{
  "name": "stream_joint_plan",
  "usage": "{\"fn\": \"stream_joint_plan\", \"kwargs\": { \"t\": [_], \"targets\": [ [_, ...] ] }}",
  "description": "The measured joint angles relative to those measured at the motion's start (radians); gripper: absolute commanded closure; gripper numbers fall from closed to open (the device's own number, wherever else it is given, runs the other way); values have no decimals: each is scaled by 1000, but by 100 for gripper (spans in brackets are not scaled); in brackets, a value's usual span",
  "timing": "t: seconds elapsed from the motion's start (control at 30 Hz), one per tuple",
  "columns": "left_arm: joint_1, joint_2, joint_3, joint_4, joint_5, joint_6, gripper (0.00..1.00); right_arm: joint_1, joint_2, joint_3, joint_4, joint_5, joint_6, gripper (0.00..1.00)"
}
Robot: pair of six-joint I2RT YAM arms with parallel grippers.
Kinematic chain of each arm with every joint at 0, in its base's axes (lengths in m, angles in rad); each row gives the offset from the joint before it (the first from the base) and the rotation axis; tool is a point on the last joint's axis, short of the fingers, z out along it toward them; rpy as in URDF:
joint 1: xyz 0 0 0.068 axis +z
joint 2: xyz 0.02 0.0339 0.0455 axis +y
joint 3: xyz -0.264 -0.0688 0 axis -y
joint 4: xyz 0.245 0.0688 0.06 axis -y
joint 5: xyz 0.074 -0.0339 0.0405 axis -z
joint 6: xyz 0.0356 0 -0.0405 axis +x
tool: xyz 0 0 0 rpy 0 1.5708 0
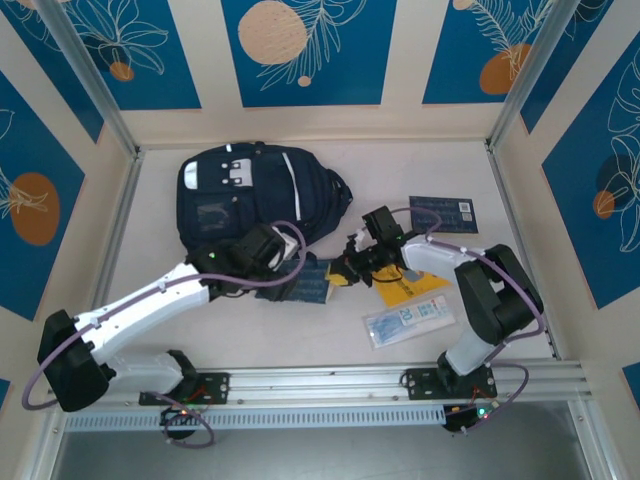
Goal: Pack the student bag
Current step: Pick up the book from the center of the table, then turn over the book.
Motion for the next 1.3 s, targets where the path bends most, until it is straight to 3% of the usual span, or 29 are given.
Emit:
{"fn": "stream_joint_plan", "kwargs": {
  "t": [0.27,0.47,0.63,0.83,1.17,1.3],
  "targets": [
    [-235,-41,-60,91,-157,346,28,-24,-74,-31,7,-34,54,89],
    [-315,16,-120,192,-249,571,26,-24,-102,-58,55,-53,105,89],
    [-325,77,-135,271,-296,657,28,-27,-110,-74,86,-65,142,88],
    [-326,159,-135,362,-322,675,43,-40,-153,-97,126,-73,186,88],
    [-305,194,-143,437,-387,694,95,-47,-176,-133,159,-77,229,88],
    [-296,194,-142,439,-382,695,100,-47,-187,-143,173,-63,246,83]
  ]
}}
